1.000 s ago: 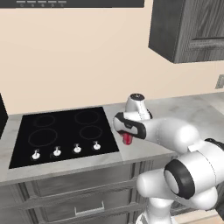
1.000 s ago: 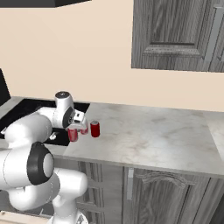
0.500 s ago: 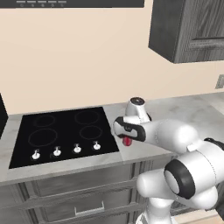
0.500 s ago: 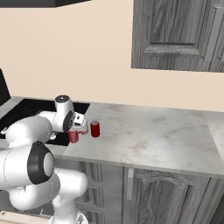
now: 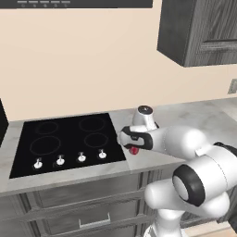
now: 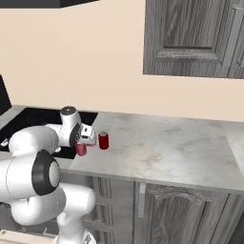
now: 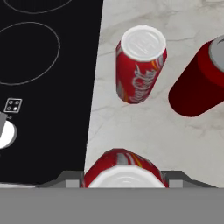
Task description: Four empty soda cans are scattered around the kitchen. Gather all the cans and cluster them next to the stove for recycling.
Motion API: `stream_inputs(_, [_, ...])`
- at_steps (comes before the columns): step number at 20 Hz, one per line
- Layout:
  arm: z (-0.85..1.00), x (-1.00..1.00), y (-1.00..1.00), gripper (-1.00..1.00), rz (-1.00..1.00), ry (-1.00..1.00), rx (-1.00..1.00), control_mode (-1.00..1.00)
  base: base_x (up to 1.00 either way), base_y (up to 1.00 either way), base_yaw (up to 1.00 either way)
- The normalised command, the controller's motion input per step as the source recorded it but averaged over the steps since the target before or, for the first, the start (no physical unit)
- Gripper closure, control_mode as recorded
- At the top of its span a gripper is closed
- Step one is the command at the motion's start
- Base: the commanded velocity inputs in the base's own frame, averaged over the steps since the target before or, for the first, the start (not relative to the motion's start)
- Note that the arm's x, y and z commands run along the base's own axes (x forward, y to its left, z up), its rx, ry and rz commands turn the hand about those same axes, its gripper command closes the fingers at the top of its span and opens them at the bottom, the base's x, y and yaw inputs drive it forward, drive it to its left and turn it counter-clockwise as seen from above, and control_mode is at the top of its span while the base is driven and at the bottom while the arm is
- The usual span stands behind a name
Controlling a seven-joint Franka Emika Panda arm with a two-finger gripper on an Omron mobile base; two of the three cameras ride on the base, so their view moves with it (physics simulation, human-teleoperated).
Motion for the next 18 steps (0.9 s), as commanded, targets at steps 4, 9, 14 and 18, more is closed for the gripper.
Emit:
stream_inputs(4, [-0.13, 0.05, 0.0, 1.0, 0.0, -0.03, 0.0, -1.0, 0.0, 0.0, 0.0])
stream_inputs(9, [-0.17, 0.0, 0.0, 1.0, 0.0, -0.03, 0.0, -1.0, 0.0, 0.0, 0.0])
stream_inputs(14, [-0.15, 0.0, 0.0, 1.0, 0.0, -0.04, 0.0, -1.0, 0.0, 0.0, 0.0])
stream_inputs(18, [-0.17, 0.0, 0.0, 1.0, 0.0, -0.04, 0.0, -1.0, 0.0, 0.0, 0.0])
